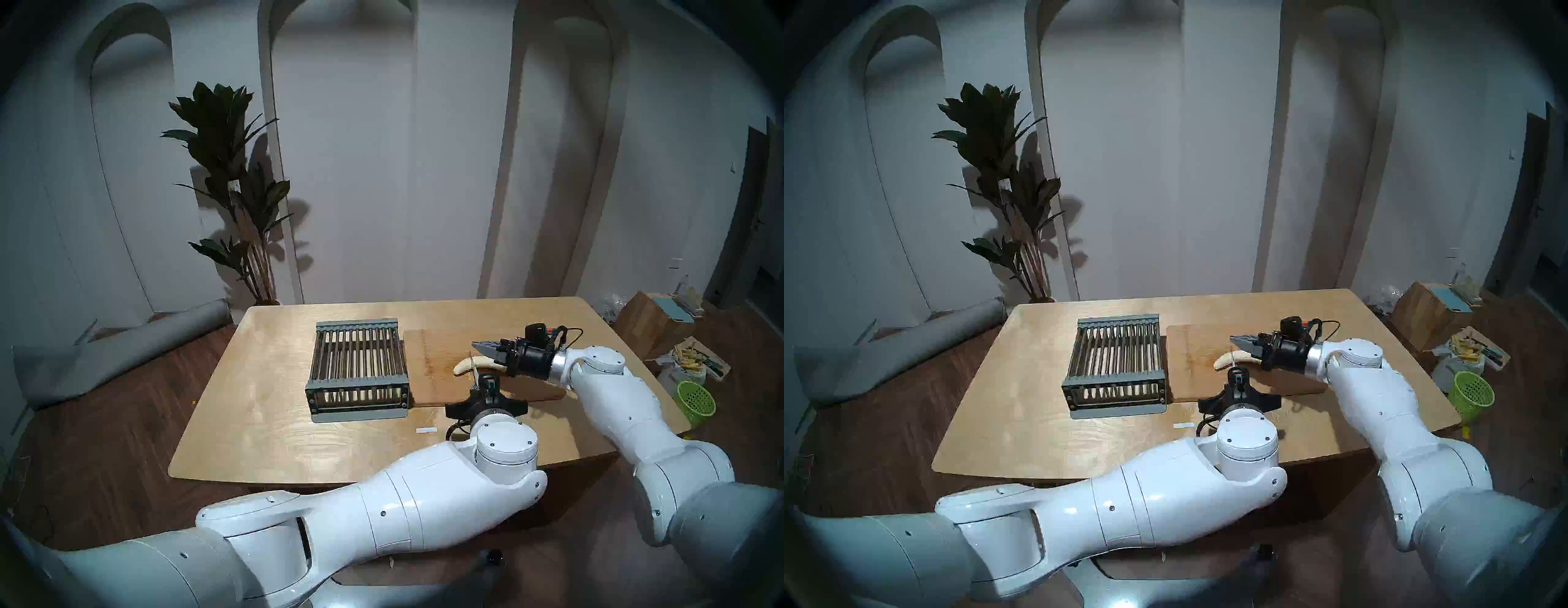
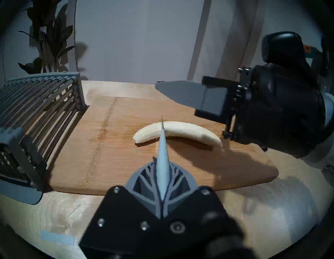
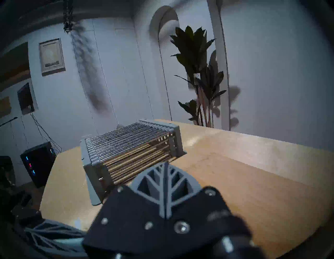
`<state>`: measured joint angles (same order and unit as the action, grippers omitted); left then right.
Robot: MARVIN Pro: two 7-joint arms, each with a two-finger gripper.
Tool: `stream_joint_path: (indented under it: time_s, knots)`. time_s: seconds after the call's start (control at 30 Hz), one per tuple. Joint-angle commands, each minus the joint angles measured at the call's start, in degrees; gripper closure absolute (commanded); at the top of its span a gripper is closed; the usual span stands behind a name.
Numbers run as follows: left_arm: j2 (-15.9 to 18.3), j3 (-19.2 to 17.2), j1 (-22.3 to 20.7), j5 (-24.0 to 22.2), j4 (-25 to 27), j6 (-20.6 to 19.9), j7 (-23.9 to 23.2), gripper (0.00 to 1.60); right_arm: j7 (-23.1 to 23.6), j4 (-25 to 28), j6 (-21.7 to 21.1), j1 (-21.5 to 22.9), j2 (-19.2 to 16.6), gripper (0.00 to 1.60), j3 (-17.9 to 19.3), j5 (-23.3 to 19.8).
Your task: Cut the banana into four pieces on the cutting board
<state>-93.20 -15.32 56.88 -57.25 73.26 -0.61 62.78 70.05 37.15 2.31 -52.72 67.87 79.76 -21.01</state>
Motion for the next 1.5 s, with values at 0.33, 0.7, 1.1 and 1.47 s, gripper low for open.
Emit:
stream_joint_path:
  time_s: [0.33,0.7,1.1,1.47]
  knots:
    - [-1.23,-0.10,-1.44,0.41,-0.43,0.23,-1.01,1.60,-0.43,-6.68,1.98,4.62,4.31,1.60,-2.64,1.50]
    - [-1.28,-0.07,-1.81,0.32,-0.76,-0.11,-1.73,1.60,1.08,-7.14,2.81,1.90,2.84,1.60,-2.17,1.05]
    - [-0.61,0.04,-1.60,0.08,-0.30,-0.91,-1.87,1.60,1.10,-7.33,3.02,0.00,2.41,1.60,-1.34,0.35]
    - [-0.22,-0.51,-1.07,-0.78,0.02,-1.42,-1.98,1.60,1.21,-8.26,3.32,-1.26,2.25,1.60,-1.42,0.00]
